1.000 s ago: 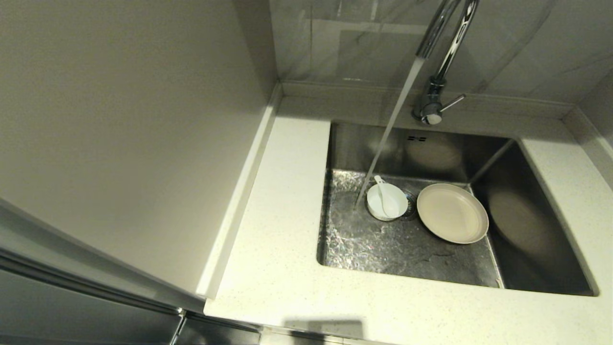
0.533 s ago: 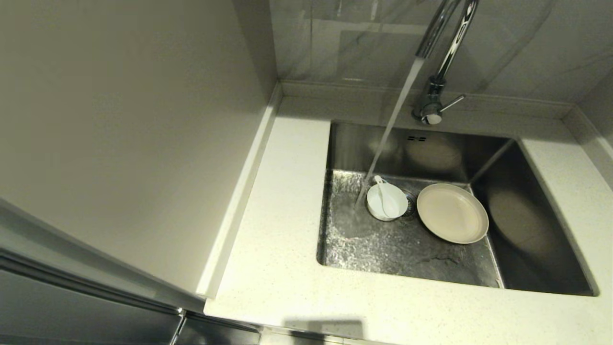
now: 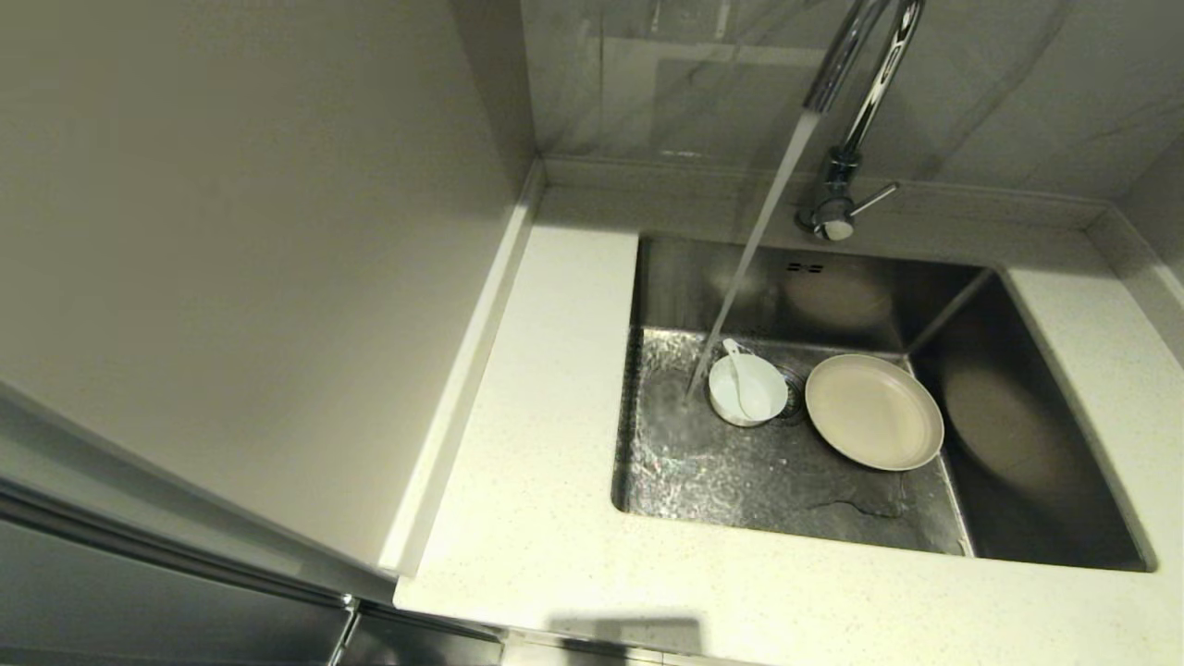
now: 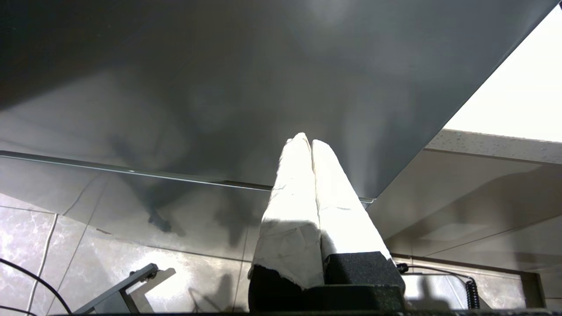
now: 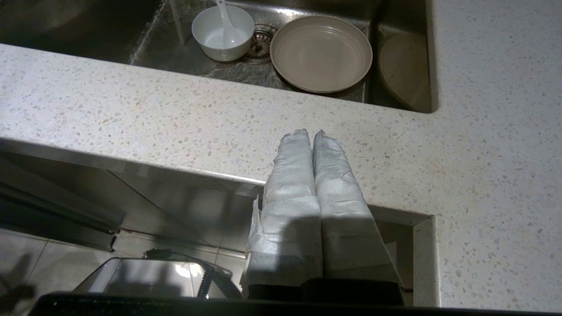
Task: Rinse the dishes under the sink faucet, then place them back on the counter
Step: Wait for the water to rinse the bowl
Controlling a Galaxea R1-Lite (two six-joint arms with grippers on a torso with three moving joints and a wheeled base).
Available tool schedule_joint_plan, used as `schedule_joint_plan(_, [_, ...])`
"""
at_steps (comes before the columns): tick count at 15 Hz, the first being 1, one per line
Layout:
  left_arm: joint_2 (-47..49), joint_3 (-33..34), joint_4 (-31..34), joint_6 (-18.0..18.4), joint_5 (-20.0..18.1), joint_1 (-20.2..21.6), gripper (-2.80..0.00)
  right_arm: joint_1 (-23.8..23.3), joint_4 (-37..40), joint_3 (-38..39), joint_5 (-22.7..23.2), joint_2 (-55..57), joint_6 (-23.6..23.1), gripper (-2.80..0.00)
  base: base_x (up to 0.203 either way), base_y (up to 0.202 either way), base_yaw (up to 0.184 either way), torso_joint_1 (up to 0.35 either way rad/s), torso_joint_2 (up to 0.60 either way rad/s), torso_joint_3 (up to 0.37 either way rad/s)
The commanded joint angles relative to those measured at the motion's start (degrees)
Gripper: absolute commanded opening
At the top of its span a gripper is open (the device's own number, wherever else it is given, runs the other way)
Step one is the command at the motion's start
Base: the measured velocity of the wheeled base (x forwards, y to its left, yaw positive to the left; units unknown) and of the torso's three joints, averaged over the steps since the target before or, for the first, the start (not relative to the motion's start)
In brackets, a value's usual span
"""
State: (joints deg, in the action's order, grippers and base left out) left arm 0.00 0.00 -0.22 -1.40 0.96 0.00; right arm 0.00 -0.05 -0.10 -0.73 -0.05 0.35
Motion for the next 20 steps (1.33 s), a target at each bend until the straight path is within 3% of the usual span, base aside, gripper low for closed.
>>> schedule_joint_plan(1, [-0.2,0.0,0.0,0.0,0.0,0.0,-2.80,0.0,0.0,0.1,0.0,0.0,0.0,-2.80,0.000,0.000,0.000,0.000,0.00,0.000])
schedule_joint_plan(6, [-0.2,0.0,0.0,0.0,0.0,0.0,-2.80,0.0,0.1,0.1,0.8,0.1,-2.2,-2.80,0.000,0.000,0.000,0.000,0.00,0.000])
schedule_joint_plan(10, [-0.2,0.0,0.0,0.0,0.0,0.0,-2.80,0.0,-0.1,0.1,1.9,0.1,-7.0,-2.80,0.000,0.000,0.000,0.000,0.00,0.000])
schedule_joint_plan(17, [-0.2,0.0,0.0,0.0,0.0,0.0,-2.80,0.0,0.1,0.0,1.9,0.1,-6.8,-2.80,0.000,0.000,0.000,0.000,0.00,0.000])
schedule_joint_plan(20, [-0.2,0.0,0.0,0.0,0.0,0.0,-2.80,0.0,0.0,0.0,1.8,6.0,-6.6,-2.80,0.000,0.000,0.000,0.000,0.00,0.000])
